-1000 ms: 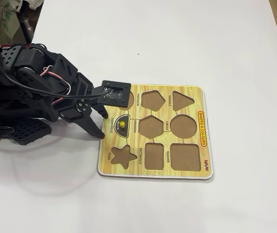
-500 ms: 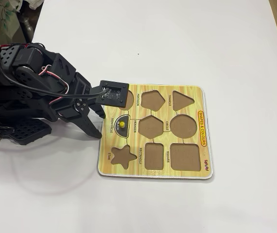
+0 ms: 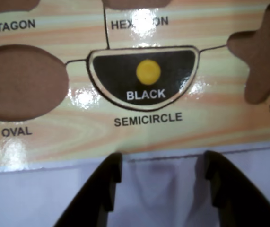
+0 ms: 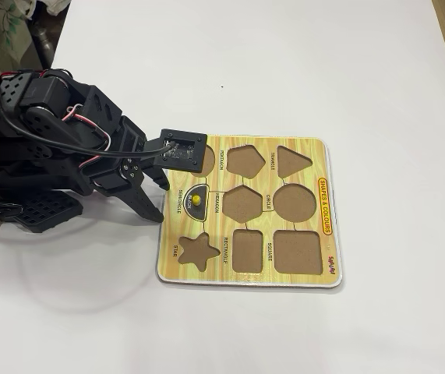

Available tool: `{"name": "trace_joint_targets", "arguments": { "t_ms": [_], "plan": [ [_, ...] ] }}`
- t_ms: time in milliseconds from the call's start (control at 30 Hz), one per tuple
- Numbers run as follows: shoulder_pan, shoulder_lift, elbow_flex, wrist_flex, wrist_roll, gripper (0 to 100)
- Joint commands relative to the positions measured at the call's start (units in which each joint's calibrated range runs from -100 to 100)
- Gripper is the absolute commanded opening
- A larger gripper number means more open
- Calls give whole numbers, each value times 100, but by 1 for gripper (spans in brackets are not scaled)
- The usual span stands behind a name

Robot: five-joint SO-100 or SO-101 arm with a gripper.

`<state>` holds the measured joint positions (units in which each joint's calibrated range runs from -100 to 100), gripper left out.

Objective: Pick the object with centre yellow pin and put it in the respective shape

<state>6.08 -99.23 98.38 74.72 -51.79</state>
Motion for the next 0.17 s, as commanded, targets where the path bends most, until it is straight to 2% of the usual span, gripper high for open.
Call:
{"name": "trace_joint_targets", "arguments": {
  "t_ms": [0, 133],
  "plan": [
    [7, 107, 18, 99, 23, 20],
    [7, 107, 18, 99, 23, 20]
  ]
}}
